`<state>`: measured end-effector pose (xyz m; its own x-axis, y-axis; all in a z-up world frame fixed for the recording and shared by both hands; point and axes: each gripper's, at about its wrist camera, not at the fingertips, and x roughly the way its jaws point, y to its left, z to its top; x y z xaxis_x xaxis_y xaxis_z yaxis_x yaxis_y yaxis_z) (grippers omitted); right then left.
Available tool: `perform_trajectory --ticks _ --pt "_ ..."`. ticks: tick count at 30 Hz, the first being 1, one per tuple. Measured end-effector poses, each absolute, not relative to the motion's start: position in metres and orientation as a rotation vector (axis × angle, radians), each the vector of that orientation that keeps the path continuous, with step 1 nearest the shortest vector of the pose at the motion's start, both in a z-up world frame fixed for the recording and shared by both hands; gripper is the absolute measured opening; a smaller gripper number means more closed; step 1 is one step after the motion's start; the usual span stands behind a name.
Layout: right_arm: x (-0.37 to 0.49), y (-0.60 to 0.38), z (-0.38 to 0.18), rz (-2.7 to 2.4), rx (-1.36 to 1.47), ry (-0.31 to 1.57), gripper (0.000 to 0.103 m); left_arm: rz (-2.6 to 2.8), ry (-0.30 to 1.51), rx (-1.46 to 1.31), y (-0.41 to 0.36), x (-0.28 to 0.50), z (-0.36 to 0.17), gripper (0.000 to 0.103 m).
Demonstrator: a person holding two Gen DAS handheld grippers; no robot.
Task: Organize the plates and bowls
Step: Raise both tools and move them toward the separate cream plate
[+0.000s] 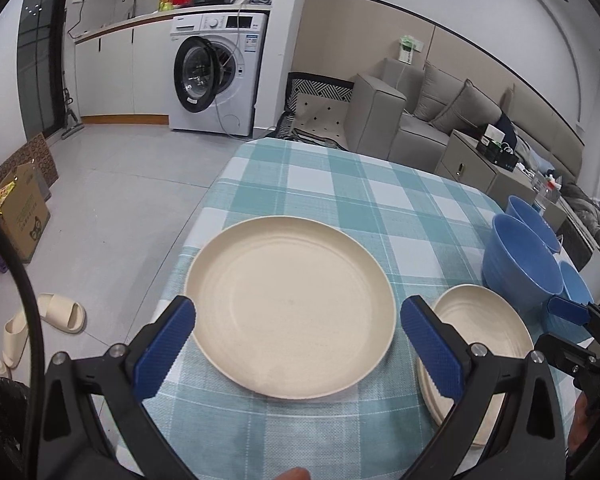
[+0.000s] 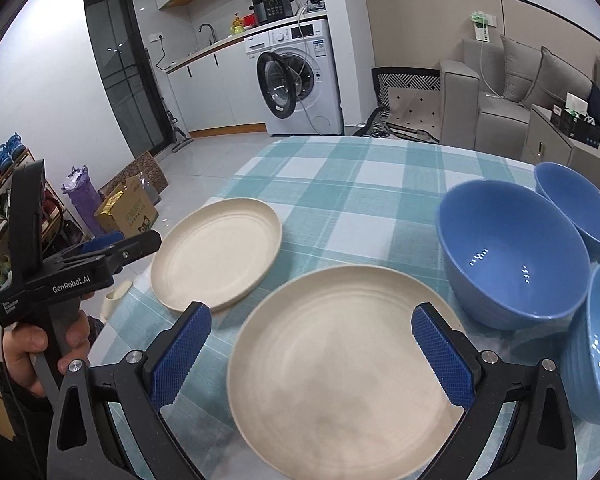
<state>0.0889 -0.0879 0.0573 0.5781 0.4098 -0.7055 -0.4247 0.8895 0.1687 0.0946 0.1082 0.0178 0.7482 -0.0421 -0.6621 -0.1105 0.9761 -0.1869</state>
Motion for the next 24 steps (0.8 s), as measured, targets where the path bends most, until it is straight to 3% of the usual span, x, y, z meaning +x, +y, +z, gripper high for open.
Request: perform_trajectory --ticks 24 --pt "0.145 -0.028 0.027 0.491 -0.036 0.915 0.102 0.124 0.829 -0.248 0.143 0.115 -0.022 0.103"
